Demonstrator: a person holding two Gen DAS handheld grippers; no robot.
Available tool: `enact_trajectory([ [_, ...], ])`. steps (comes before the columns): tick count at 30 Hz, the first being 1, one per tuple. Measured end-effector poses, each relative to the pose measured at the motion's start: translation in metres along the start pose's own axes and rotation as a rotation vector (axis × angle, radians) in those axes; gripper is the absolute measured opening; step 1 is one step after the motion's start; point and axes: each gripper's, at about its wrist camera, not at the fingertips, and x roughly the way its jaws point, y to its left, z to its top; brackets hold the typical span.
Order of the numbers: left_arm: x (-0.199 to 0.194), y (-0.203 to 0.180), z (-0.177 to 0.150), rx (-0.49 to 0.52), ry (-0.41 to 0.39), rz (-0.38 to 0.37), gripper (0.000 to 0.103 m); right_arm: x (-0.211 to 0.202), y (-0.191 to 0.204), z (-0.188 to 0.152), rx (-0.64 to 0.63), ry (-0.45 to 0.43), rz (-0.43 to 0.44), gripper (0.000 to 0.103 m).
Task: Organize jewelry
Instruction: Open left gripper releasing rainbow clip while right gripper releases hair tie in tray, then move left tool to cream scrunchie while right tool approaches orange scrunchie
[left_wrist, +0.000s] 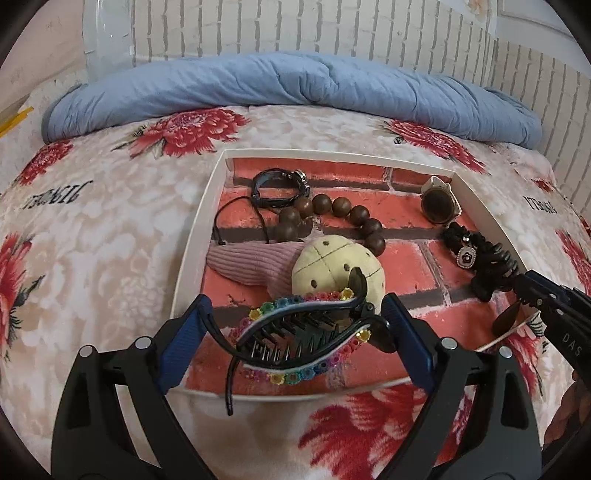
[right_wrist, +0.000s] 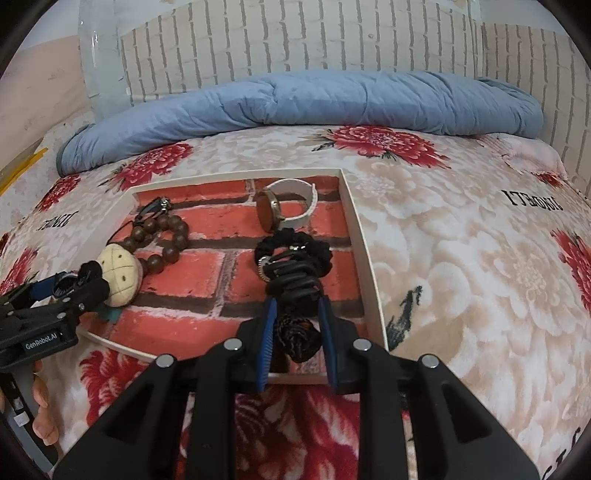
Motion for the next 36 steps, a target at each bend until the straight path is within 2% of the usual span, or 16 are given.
enact_trajectory([
  [4, 0.006, -0.002, -0.001, 0.014, -0.01, -0.003, 0.09, 0.014, -0.006, -0.002, 0.006, 0.013, 0.002, 0.024],
  [7, 0.014, -0.001, -0.004, 0.017, 0.012, -0.007, 0.089, 0.022, -0.005, -0.005, -0.002, 0.024, 0.002, 0.024],
  [13, 0.013, 0.002, -0.006, 0.003, 0.008, -0.018, 0.089, 0.026, 0.0, -0.008, -0.031, 0.038, -0.005, 0.025],
  [16, 0.01, -0.001, -0.008, 0.016, 0.009, 0.001, 0.089, 0.024, 0.002, -0.008, -0.039, 0.042, 0.0, 0.026],
  [17, 0.008, -0.001, -0.009, 0.019, 0.008, 0.006, 0.089, 0.021, 0.003, -0.008, -0.044, 0.04, -0.004, 0.032],
  [18, 0.005, -0.001, -0.01, 0.019, 0.006, 0.008, 0.089, 0.018, 0.004, -0.008, -0.048, 0.039, -0.006, 0.043],
  [24, -0.027, -0.002, -0.014, 0.022, -0.02, 0.026, 0.093, -0.013, 0.005, -0.004, -0.056, 0.001, -0.003, 0.063],
  [26, -0.044, -0.002, -0.018, 0.024, -0.037, 0.045, 0.097, -0.029, 0.003, -0.003, -0.061, -0.017, -0.012, 0.065],
  [31, -0.076, -0.003, -0.033, 0.022, -0.044, 0.049, 0.098, -0.072, -0.004, -0.011, -0.064, -0.052, -0.03, 0.075],
  [33, -0.09, -0.004, -0.042, 0.018, -0.047, 0.049, 0.098, -0.087, -0.008, -0.018, -0.069, -0.057, -0.045, 0.082],
  [36, -0.111, -0.007, -0.06, 0.012, -0.047, 0.039, 0.098, -0.113, -0.016, -0.034, -0.079, -0.05, -0.053, 0.082],
])
